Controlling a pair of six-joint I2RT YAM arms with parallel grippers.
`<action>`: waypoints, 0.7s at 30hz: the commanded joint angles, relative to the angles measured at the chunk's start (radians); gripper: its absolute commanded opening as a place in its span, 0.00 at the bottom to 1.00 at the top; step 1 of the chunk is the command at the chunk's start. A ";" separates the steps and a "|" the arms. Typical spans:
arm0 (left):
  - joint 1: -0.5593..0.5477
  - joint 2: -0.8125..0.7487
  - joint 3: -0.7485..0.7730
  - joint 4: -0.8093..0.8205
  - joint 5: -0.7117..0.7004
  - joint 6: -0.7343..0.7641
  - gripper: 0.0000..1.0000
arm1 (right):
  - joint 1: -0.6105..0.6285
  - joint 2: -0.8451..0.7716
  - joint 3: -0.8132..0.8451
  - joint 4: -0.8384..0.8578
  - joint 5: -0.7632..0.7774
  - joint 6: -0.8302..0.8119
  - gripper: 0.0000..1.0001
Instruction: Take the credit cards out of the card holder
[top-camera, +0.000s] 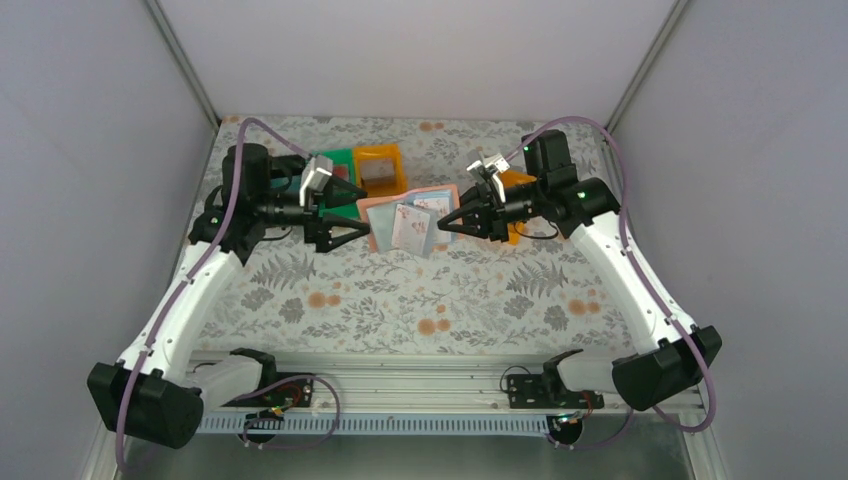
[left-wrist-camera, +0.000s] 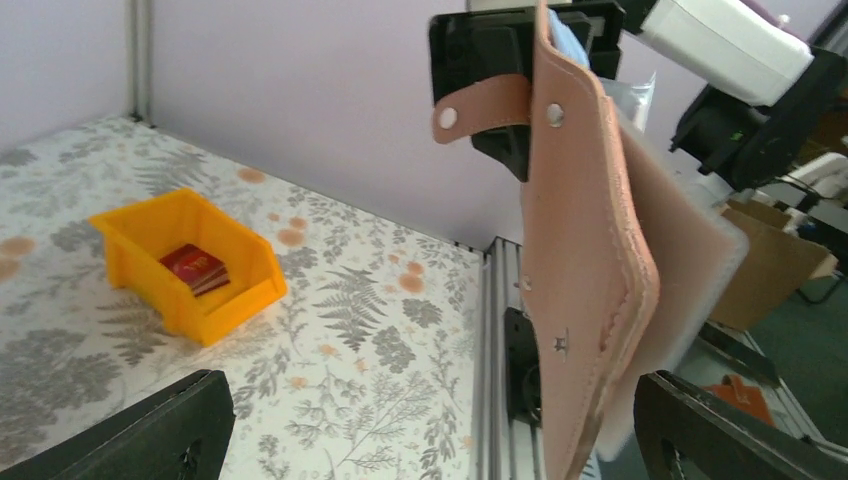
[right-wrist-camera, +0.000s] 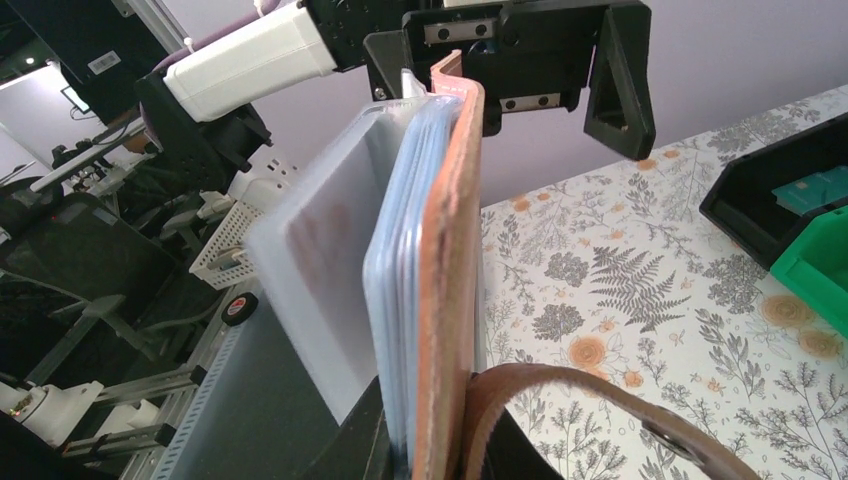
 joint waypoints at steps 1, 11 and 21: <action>-0.050 -0.005 -0.004 0.091 0.082 -0.029 1.00 | -0.002 -0.010 0.032 -0.002 -0.020 -0.012 0.04; -0.067 -0.021 -0.002 -0.219 0.186 0.312 1.00 | -0.002 -0.012 0.036 0.081 0.060 0.081 0.04; -0.152 -0.073 -0.060 0.232 -0.088 -0.183 0.98 | -0.002 0.008 0.033 0.070 0.029 0.075 0.04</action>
